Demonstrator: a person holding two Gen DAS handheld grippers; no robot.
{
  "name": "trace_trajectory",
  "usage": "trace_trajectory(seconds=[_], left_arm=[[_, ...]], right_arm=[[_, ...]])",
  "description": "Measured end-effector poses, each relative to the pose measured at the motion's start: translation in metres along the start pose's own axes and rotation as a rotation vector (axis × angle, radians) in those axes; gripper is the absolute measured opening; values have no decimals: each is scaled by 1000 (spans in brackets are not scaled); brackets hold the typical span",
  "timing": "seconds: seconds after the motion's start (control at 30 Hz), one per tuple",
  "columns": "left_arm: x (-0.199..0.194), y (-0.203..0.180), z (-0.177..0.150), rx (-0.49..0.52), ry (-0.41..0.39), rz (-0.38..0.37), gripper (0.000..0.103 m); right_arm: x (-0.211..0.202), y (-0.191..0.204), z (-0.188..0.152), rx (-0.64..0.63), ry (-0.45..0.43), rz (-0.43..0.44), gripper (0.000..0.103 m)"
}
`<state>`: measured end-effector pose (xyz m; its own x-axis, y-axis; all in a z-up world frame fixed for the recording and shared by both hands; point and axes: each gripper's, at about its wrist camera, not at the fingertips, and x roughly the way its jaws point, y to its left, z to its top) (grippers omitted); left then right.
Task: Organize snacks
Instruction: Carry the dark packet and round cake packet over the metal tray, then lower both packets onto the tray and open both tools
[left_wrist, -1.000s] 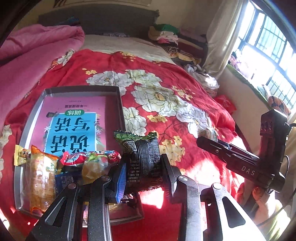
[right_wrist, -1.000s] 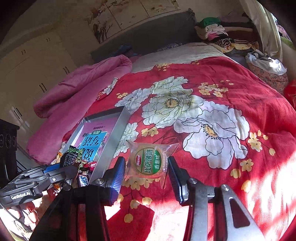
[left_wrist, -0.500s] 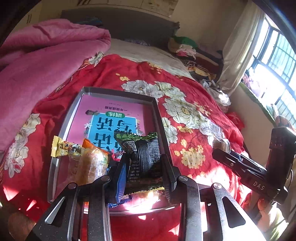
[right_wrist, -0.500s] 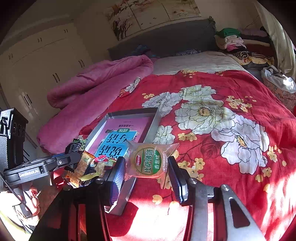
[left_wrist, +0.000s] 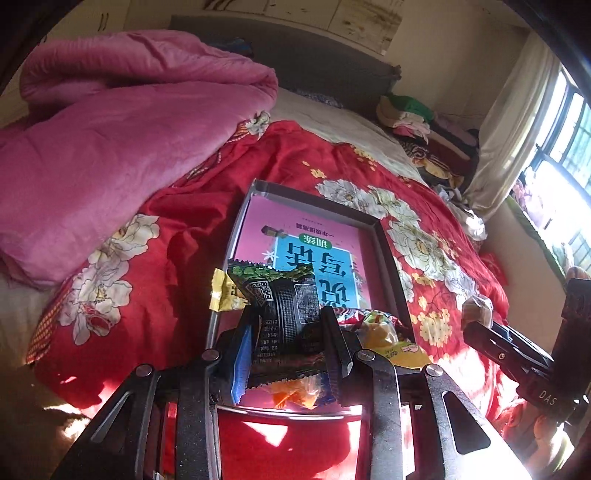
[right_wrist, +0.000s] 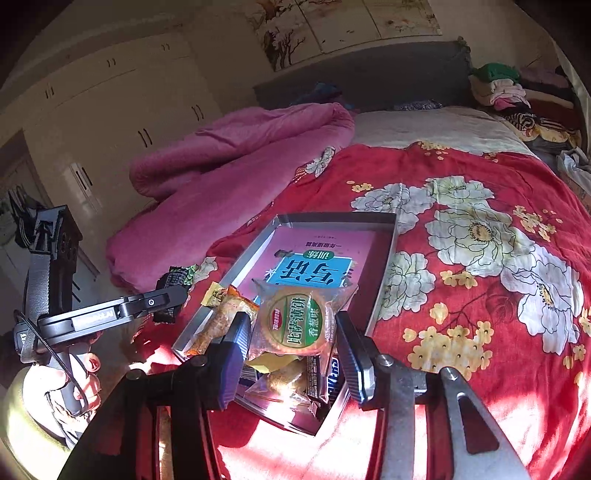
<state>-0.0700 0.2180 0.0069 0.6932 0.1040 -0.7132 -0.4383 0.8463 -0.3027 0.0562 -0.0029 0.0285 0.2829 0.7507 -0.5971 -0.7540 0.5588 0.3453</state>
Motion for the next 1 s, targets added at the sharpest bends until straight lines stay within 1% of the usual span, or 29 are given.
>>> trace_trajectory(seconds=[0.1,0.23,0.57,0.83,1.0], left_arm=[[0,19,-2,-19,7,31,35],[2,32,-5,-13,23,42,35],[18,23,-15,52,81,31,35],[34,18,-23,73,128,29,35],[39,16,-26,80,138,22,35]], right_arm=[[4,10,3,-15,2,11,47],[10,25,5,-44,11,16,47],[34,50,5,-93,46,28,47],[54,61,-2,-139,91,12,47],[63,61,-7,-152,114,3,47]])
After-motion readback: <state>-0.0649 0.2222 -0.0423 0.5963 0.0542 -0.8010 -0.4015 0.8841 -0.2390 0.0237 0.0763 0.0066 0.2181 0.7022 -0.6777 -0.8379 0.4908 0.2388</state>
